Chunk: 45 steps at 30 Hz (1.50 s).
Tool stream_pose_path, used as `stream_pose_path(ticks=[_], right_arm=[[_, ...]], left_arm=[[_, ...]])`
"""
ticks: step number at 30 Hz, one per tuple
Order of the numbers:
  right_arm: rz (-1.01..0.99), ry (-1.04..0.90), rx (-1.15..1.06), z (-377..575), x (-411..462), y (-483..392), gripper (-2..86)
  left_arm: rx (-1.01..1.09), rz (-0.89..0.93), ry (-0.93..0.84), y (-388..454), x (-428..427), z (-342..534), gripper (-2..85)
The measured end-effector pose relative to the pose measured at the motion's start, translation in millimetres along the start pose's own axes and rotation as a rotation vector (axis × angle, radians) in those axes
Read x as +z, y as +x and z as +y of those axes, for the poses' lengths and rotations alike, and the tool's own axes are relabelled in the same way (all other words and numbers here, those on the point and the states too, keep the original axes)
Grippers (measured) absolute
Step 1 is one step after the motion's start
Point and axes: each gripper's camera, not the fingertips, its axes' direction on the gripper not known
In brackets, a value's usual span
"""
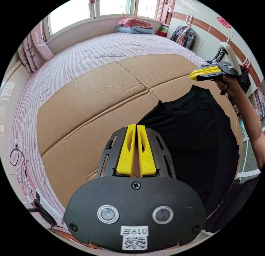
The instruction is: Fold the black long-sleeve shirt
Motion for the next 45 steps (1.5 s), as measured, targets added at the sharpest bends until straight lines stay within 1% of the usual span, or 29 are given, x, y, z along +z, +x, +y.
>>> stream_pose_path(ticks=[2, 7, 10, 14, 20, 27, 32, 36, 40, 45], right_arm=[[-0.025, -0.019, 0.036, 16.9, 1.0, 25.4, 4.3], [-0.100, -0.034, 0.030, 39.5, 7.1, 46.5, 6.2], [-0.086, -0.068, 0.013, 45.3, 15.3, 47.8, 4.6], [-0.023, -0.053, 0.005, 53.0, 17.0, 49.3, 0.2], [-0.008, -0.027, 0.001, 67.7, 8.9, 52.3, 0.8], [-0.021, 0.028, -0.003, 89.2, -13.7, 63.3, 3.1], [-0.029, 0.050, 0.005, 106.2, -22.0, 75.1, 3.9], [-0.060, 0.091, 0.048, 117.7, -26.3, 88.4, 4.2], [-0.102, 0.082, 0.059, 128.5, -25.3, 98.5, 4.3], [-0.109, 0.030, 0.046, 140.8, -22.4, 106.7, 5.0]], left_arm=[[0.010, -0.015, -0.008, 4.4, -0.5, -3.1, 0.8], [0.007, -0.014, -0.011, 7.7, -1.5, -6.2, 0.8], [-0.003, -0.006, -0.015, 8.6, -1.8, -8.1, 0.8], [-0.019, -0.018, -0.021, 11.5, -2.5, -10.2, 0.8], [-0.043, 0.000, -0.025, 15.9, -3.6, -11.0, 1.1], [-0.015, 0.027, 0.005, 20.5, -11.2, -13.0, 2.7], [0.042, 0.014, 0.040, 31.1, -18.5, -20.2, 6.1], [0.115, 0.057, 0.063, 45.7, -18.1, -29.4, 6.8], [0.192, 0.063, 0.027, 66.7, -3.1, -41.6, 6.8], [0.205, 0.028, -0.030, 77.9, 12.2, -47.2, 5.5]])
